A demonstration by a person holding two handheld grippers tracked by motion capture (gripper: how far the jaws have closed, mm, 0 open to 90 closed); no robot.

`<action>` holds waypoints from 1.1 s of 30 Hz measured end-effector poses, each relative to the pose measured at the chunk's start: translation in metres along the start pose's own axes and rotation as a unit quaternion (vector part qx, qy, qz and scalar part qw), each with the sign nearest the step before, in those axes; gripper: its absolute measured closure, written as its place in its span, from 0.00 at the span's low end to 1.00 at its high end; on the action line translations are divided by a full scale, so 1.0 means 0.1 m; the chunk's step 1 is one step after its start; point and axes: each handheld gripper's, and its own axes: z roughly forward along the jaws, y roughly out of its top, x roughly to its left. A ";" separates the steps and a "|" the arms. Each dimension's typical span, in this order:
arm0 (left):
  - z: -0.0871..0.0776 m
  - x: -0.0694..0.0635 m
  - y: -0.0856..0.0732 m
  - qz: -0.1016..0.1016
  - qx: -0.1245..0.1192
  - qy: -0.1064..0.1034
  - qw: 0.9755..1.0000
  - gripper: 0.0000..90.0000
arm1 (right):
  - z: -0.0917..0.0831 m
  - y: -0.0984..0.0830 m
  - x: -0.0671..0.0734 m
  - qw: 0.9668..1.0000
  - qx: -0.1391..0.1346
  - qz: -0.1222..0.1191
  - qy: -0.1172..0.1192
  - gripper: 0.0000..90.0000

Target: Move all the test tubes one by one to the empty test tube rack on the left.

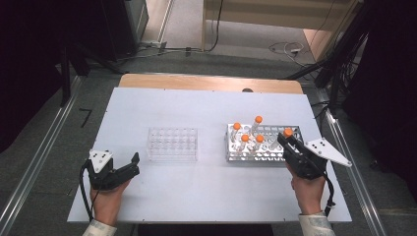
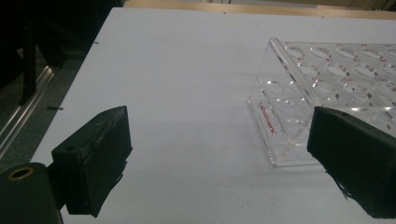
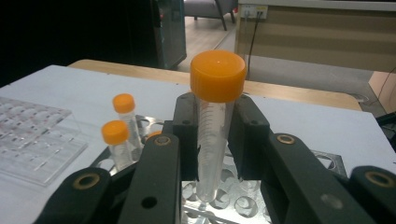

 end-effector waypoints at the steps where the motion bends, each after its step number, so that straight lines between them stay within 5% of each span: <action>1: -0.01 0.00 0.00 0.001 0.000 -0.002 1.000 0.07 | -0.03 0.01 0.02 1.000 0.001 0.001 0.004 0.80; 13: -0.11 -0.09 0.01 0.006 -0.012 -0.014 1.000 0.07 | -0.10 -0.14 0.32 0.998 0.032 -0.020 0.058 0.80; 20: -0.13 -0.23 0.02 0.021 -0.009 -0.060 0.998 0.07 | 0.01 -0.23 0.65 0.992 0.051 -0.037 0.110 0.80; 27: -0.17 -0.42 0.05 0.049 -0.015 -0.089 0.995 0.07 | 0.21 -0.33 0.94 0.986 0.073 -0.058 0.139 0.80; 33: -0.19 -0.49 0.09 0.049 -0.020 -0.111 0.992 0.13 | 0.33 -0.36 1.11 0.982 0.085 -0.069 0.153 0.80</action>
